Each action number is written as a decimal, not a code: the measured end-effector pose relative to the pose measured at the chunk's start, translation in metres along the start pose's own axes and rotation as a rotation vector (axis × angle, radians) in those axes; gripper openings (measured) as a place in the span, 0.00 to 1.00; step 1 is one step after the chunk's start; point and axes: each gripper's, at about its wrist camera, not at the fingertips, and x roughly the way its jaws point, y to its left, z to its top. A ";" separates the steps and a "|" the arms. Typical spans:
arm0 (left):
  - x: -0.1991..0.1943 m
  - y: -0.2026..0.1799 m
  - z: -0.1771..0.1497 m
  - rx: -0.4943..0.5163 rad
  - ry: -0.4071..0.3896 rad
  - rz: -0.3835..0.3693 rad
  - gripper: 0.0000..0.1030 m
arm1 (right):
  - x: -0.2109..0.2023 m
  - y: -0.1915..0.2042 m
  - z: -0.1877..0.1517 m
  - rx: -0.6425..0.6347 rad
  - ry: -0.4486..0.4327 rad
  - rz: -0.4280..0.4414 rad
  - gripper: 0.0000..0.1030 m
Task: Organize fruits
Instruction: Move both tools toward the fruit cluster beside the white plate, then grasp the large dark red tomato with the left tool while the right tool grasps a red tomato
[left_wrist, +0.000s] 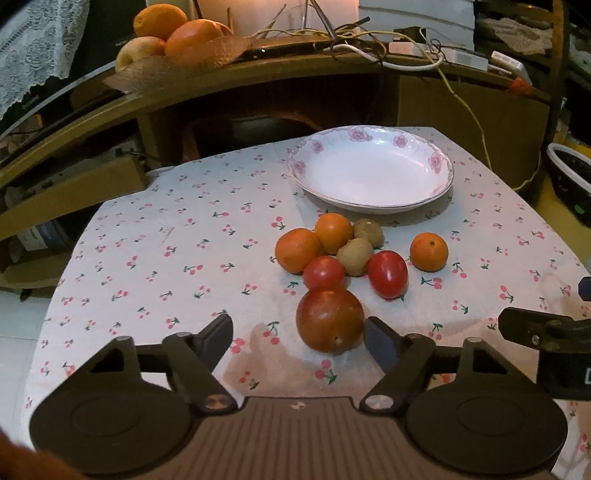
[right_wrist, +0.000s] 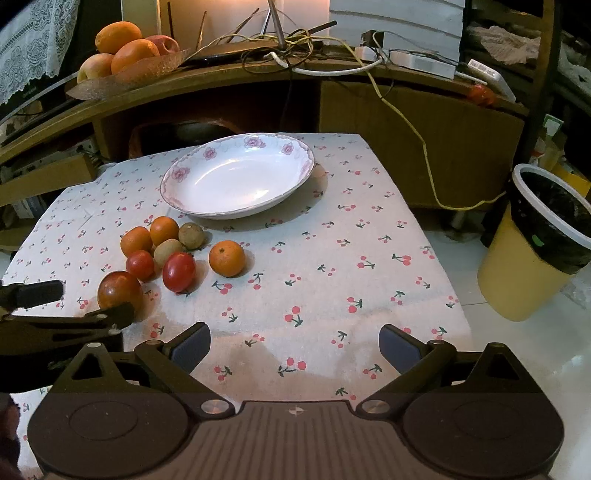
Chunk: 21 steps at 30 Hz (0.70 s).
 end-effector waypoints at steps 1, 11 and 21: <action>0.002 -0.001 0.000 -0.001 0.001 -0.008 0.77 | 0.001 0.000 0.001 0.001 0.001 0.002 0.95; 0.017 -0.004 0.004 -0.041 0.040 -0.097 0.46 | 0.004 0.001 0.002 0.028 0.027 0.074 0.88; 0.008 0.013 -0.001 -0.062 0.046 -0.088 0.44 | 0.007 0.012 0.008 0.011 0.031 0.144 0.75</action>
